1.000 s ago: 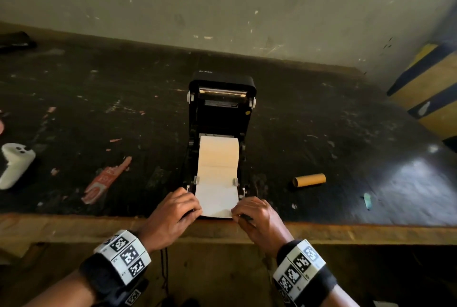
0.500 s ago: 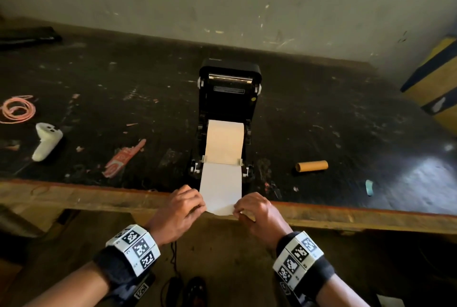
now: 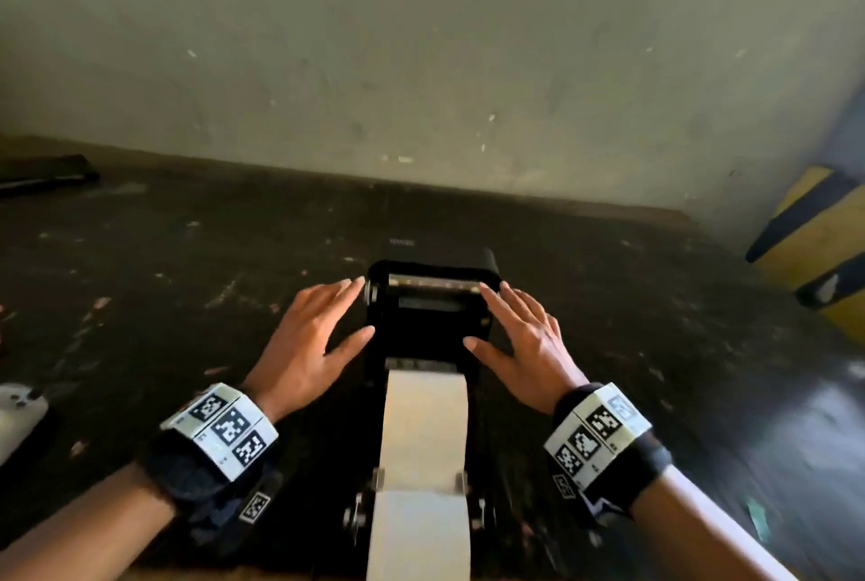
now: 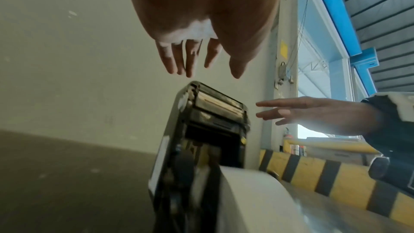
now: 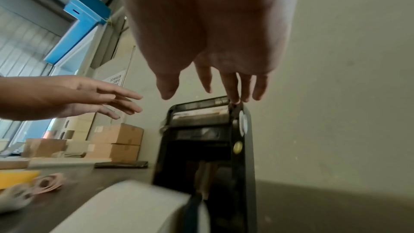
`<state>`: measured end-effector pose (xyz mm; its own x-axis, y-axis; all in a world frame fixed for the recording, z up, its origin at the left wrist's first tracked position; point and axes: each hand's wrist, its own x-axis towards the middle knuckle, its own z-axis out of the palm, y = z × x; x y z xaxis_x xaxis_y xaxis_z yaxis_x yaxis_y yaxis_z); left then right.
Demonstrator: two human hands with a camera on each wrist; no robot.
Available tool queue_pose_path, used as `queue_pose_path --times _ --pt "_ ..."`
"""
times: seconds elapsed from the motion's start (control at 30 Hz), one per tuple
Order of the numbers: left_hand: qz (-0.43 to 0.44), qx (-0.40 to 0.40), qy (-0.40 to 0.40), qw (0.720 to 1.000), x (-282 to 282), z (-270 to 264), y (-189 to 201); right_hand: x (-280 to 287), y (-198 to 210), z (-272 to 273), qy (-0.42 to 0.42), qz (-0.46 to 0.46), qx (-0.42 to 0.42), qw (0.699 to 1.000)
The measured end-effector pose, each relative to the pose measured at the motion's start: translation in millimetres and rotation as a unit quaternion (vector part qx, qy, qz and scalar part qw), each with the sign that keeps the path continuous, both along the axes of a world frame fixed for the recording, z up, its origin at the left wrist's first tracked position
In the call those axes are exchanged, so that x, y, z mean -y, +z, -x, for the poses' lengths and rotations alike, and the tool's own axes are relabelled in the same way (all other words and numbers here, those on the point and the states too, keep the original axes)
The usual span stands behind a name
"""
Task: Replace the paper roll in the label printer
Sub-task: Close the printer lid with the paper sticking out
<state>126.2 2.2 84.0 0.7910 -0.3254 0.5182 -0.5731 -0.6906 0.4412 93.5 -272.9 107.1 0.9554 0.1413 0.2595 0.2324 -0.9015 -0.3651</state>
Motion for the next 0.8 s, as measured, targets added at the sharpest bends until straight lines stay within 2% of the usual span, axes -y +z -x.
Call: queue_pose_path --times 0.07,0.23,0.4,0.5,0.63,0.73,0.8 --pt "0.004 -0.014 0.008 1.0 5 -31 12 -2 16 -28 -0.015 0.01 0.005 1.0" --pt "-0.024 -0.063 -0.02 0.998 20 -91 30 -7 37 -76 -0.028 0.048 -0.046 0.997" --pt "-0.039 -0.104 -0.037 0.993 26 -115 31 -9 37 -85 -0.019 0.042 -0.087 0.995" --pt "0.013 -0.105 -0.054 0.993 25 -104 31 -9 38 -78 -0.022 -0.023 -0.061 0.998" --pt "0.056 -0.093 -0.086 0.99 19 -69 29 -8 35 -61 -0.012 -0.077 0.063 0.995" --pt "0.097 -0.125 -0.07 0.985 16 -44 28 -6 27 -41 -0.022 -0.112 0.064 0.991" --pt "0.102 -0.119 -0.055 0.986 14 -33 27 -4 23 -25 -0.024 -0.14 0.046 0.989"
